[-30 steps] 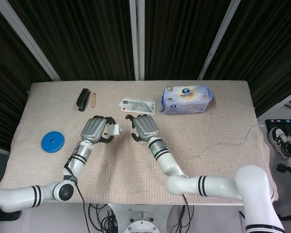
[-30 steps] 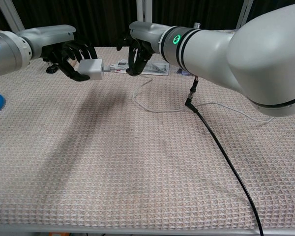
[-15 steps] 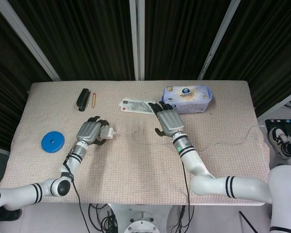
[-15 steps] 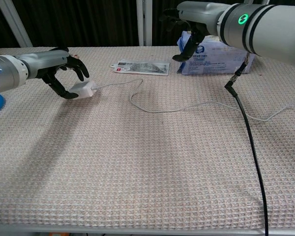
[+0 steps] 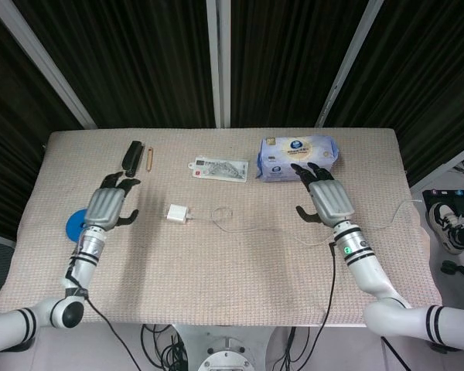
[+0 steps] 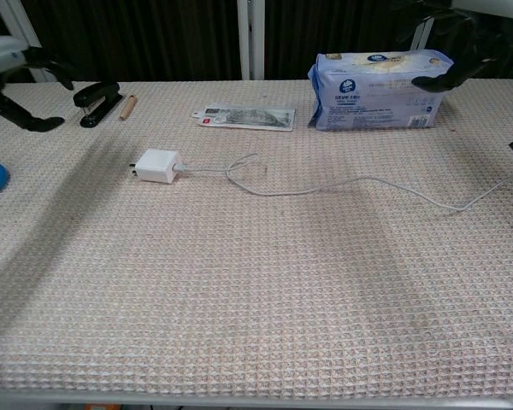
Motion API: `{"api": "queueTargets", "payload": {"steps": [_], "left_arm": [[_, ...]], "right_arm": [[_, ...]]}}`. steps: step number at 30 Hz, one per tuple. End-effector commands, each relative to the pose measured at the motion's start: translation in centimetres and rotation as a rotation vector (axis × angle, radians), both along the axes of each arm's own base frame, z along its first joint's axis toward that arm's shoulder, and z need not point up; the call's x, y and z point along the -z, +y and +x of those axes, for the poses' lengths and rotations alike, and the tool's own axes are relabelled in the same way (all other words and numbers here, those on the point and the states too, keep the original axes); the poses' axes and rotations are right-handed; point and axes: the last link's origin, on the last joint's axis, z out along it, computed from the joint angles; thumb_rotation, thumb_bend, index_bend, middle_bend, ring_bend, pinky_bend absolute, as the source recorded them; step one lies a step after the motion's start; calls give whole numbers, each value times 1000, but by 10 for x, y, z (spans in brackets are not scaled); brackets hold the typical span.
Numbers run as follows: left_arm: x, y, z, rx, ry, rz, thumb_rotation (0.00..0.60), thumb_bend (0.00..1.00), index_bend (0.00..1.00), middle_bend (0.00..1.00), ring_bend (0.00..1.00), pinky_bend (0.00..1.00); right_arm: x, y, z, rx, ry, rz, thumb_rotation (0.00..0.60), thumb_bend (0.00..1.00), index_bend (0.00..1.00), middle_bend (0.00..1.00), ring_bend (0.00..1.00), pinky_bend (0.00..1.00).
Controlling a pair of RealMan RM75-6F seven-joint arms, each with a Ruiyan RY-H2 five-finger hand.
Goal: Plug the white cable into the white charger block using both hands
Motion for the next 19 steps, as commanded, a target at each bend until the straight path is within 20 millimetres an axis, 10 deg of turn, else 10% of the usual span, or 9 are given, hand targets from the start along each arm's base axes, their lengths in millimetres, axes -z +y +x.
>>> {"api": "queueTargets", "payload": {"steps": [1,9,19], "left_arm": [[-45,-32,-42,-47,7,122,600,311,213,213,28,84],[-94,-111,-91,-140,39,237,600,297,238,219,28,75],[-99,-182,-98,-202,27,239,600,287,243,220,28,70]], "right_arm": [[-41,33,-50,11,-21,-48,600,282,52,189,36,117],[-77,84,-108,38,-49,-85,600,291,54,170,34,76],[-88,129,-130,73,-101,-129,600,292,54,169,31,70]]}}
